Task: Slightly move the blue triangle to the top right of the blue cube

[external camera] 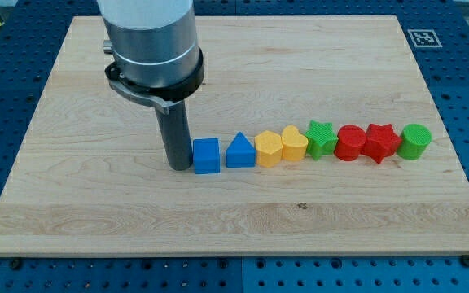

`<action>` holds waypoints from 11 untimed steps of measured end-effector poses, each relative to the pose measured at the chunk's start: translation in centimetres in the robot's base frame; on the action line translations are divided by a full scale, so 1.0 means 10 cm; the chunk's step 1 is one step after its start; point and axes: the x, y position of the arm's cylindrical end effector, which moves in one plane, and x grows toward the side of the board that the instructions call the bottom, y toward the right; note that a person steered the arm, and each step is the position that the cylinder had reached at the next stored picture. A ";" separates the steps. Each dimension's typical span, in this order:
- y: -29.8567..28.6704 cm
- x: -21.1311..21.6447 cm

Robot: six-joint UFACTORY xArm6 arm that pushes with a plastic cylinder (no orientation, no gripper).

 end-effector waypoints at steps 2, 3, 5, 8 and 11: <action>-0.02 0.50; 0.33 0.79; 1.09 0.61; 0.96 0.09; 0.83 -0.19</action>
